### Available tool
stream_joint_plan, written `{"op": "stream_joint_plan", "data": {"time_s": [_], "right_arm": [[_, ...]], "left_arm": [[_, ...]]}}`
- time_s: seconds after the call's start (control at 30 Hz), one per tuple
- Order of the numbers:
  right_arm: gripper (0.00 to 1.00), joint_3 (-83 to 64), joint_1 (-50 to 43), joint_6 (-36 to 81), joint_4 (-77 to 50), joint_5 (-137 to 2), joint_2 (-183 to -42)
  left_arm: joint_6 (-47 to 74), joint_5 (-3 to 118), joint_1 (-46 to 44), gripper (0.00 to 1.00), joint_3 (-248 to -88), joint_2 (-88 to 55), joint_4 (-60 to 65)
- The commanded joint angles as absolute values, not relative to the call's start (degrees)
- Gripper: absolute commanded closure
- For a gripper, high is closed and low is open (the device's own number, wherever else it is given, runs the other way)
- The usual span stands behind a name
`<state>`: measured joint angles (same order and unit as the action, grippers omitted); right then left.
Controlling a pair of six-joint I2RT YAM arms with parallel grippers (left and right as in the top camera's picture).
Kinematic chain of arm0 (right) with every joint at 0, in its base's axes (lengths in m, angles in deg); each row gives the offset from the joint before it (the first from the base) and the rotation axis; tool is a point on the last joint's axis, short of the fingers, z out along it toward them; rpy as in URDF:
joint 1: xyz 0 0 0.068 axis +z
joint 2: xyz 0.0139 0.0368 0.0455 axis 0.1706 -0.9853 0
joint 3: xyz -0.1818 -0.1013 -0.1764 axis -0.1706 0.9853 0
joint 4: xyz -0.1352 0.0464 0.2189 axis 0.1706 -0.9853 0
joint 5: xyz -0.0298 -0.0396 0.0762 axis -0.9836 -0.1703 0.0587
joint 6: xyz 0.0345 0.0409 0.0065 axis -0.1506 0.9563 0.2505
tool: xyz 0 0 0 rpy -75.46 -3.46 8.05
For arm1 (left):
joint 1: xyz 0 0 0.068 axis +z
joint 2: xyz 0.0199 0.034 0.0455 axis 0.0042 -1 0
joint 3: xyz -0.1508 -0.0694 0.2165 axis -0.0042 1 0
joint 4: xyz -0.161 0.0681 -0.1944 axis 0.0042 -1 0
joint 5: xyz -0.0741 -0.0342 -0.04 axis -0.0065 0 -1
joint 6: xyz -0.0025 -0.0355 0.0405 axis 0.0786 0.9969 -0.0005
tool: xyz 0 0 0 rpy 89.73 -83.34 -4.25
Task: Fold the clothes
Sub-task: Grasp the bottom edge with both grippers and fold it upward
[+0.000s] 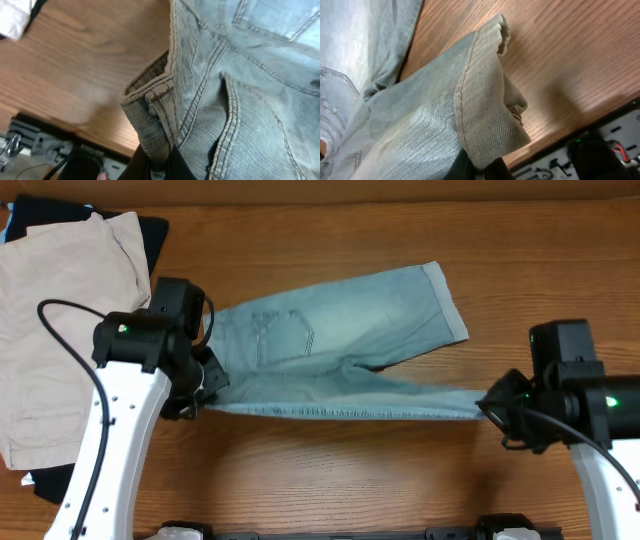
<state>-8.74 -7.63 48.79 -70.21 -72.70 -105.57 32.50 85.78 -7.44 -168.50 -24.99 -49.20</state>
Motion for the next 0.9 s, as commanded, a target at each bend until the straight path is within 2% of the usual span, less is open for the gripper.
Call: {"op": "stream_joint_plan", "data": {"time_s": [0.0,0.3,0.57,0.87], "right_arm": [[0.96,-10.71,-8.83,46.23,-72.44,-78.45,-101.84],[0.96,-10.58,-8.83,41.25,-66.6,-78.67,-106.97],[0.96,-10.54,-8.83,38.47,-54.19,-79.8,-122.84],[0.96,-10.54,-8.83,36.83,-37.38,-79.06,-135.04]], "left_arm": [[31.43,90.81,-6.96,0.96,-169.97,-19.5,-51.28],[31.43,94.68,-6.96,0.96,-167.8,-16.57,-49.09],[30.95,95.62,-6.96,0.96,-156.85,-22.45,-28.81],[30.95,96.43,-6.96,0.95,-155.69,-34.71,-13.75]]}}
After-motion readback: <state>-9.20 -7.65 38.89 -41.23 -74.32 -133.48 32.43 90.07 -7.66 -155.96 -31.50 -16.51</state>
